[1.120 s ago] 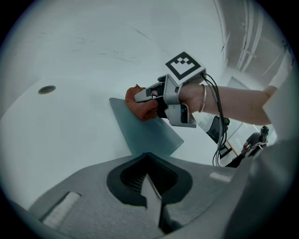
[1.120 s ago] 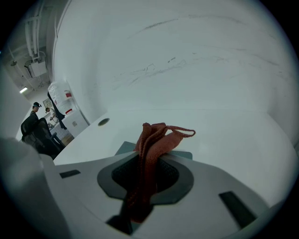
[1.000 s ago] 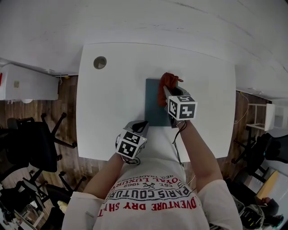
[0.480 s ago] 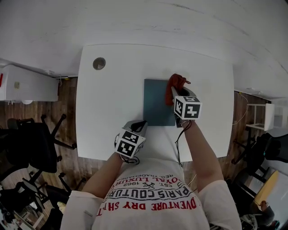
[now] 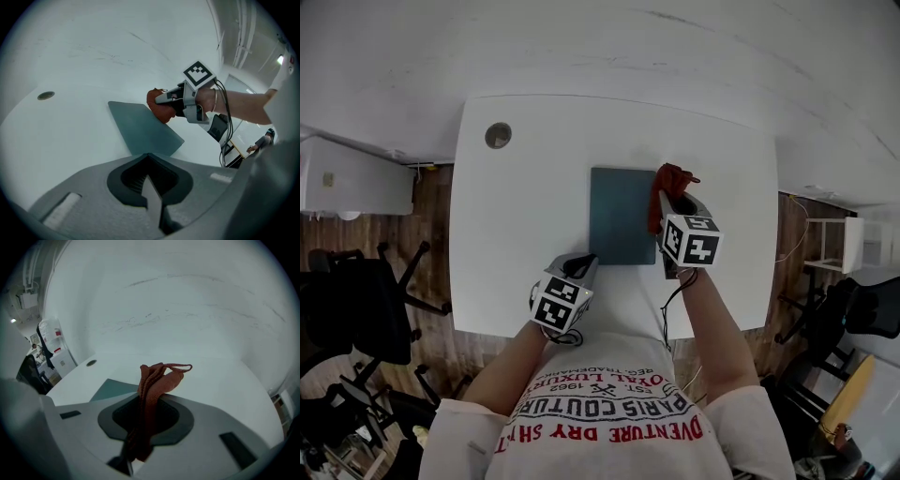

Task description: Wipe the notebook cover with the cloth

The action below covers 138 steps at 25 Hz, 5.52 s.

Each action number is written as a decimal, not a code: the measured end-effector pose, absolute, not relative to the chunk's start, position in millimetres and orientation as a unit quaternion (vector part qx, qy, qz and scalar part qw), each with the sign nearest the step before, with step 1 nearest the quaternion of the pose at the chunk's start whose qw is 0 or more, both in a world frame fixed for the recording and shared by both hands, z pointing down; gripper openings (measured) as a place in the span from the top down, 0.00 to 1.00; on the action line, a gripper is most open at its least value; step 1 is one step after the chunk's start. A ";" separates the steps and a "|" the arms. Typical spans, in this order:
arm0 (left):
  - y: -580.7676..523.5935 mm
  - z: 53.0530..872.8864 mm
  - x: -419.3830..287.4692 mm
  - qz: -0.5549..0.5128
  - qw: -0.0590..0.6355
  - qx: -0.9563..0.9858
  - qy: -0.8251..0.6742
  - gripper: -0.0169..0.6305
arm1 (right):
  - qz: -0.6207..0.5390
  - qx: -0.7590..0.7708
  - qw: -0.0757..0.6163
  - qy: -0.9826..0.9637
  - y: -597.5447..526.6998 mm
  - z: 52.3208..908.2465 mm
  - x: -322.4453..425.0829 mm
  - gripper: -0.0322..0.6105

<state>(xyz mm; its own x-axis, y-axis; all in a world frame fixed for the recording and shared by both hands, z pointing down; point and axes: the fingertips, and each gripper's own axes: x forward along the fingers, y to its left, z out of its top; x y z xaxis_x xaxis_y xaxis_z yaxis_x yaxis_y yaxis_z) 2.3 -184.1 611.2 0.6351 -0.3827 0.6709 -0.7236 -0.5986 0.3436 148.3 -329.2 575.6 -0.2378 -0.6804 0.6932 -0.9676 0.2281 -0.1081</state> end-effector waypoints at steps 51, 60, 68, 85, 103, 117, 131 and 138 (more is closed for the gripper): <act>-183.5 614.6 3.8 0.307 0.322 0.828 -0.342 0.96 | 0.335 0.508 0.284 -0.741 -274.4 605.9 147.4 0.82; -185.6 613.3 1.5 0.283 0.348 0.815 -0.366 0.96 | 0.340 0.527 0.291 -0.722 -264.2 596.0 173.7 0.83; -183.8 613.2 3.1 0.298 0.339 0.814 -0.366 0.96 | 0.346 0.460 0.248 -0.779 -237.2 563.0 101.0 0.83; -183.2 614.2 1.5 0.291 0.348 0.807 -0.378 0.96 | 0.364 0.372 0.283 -0.806 -204.6 607.3 23.5 0.83; -182.7 613.5 2.2 0.293 0.340 0.809 -0.380 0.96 | 0.379 0.413 0.270 -0.783 -200.7 609.2 88.5 0.81; -182.7 614.4 3.1 0.311 0.320 0.810 -0.380 0.96 | 0.355 0.488 0.303 -0.738 -196.1 608.2 158.0 0.81; -192.9 571.7 10.2 0.284 0.265 0.832 -0.396 0.96 | 0.312 0.517 0.220 -0.766 -202.0 541.5 177.7 0.82; -212.3 467.3 2.3 0.169 0.186 0.865 -0.433 0.96 | 0.214 0.525 0.176 -0.805 -210.4 477.0 163.6 0.83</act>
